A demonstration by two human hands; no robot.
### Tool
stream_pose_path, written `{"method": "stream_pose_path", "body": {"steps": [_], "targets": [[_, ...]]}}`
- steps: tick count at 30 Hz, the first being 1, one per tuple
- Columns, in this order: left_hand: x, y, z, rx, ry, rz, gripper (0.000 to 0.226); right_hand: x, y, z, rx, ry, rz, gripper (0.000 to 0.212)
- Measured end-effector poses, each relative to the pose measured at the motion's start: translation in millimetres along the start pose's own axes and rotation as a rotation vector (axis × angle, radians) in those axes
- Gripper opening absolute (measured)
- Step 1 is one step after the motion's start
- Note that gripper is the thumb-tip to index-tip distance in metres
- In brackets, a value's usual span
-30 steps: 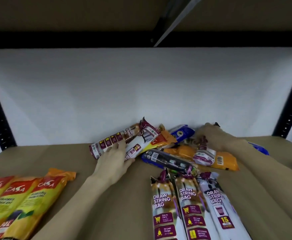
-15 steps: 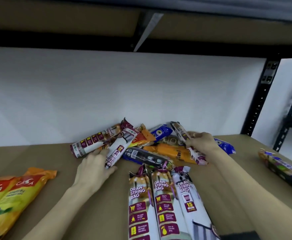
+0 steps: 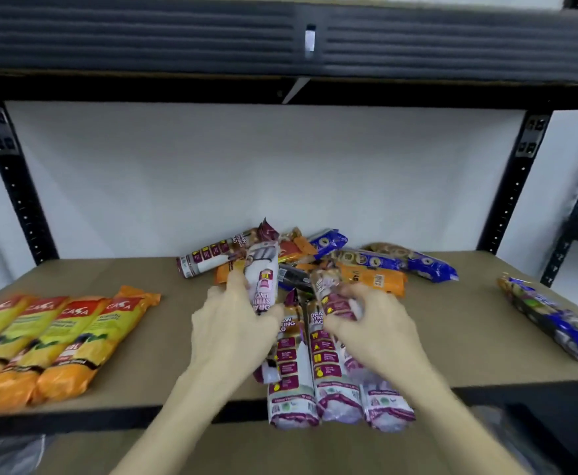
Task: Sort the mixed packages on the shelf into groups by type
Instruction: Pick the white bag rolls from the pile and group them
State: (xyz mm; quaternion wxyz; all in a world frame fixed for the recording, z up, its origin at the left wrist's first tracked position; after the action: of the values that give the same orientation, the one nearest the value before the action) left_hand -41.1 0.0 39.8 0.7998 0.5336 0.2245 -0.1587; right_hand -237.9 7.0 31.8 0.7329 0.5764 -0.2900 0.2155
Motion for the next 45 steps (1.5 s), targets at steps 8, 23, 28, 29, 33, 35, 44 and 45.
{"method": "stream_pose_path", "body": {"steps": [8,23,28,29,33,35,44,45], "targets": [[-8,-36,-68,0.159,0.102,-0.073,0.036,-4,-35,-52,-0.061,-0.066,-0.071,0.043],[2,-37,-47,0.296,0.042,-0.127,0.062,-10,-28,-25,0.005,-0.007,-0.035,0.034],[21,-26,-11,0.411,0.036,0.129,0.069,-17,-23,-21,-0.011,-0.027,-0.074,0.032],[29,-24,-3,0.44,0.031,0.176,0.074,-20,-22,-20,-0.023,-0.038,-0.082,0.032],[52,-27,25,0.509,-0.07,0.37,0.067,-21,-21,-20,-0.049,-0.036,-0.114,0.028],[58,-26,37,0.475,-0.153,0.449,0.053,-19,-22,-19,-0.037,-0.026,-0.136,0.028],[34,-25,22,0.346,0.264,0.474,0.081,-17,-26,-19,-0.003,-0.003,-0.137,0.035],[32,-29,22,0.426,0.265,0.442,0.078,-17,-26,-20,0.0,-0.004,-0.131,0.035]]}}
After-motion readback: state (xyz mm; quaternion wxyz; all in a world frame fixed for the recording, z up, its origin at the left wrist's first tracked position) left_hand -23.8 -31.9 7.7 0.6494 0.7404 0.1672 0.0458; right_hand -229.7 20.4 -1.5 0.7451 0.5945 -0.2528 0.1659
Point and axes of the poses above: each hand's wrist, its own z-axis towards the middle knuckle, its own y-axis out of the back of the hand, x = y × z, the point moved 4 cm from there along z, towards the middle knuckle, and after that the axes turned 3 degrees about z, right-handed, at the moved point
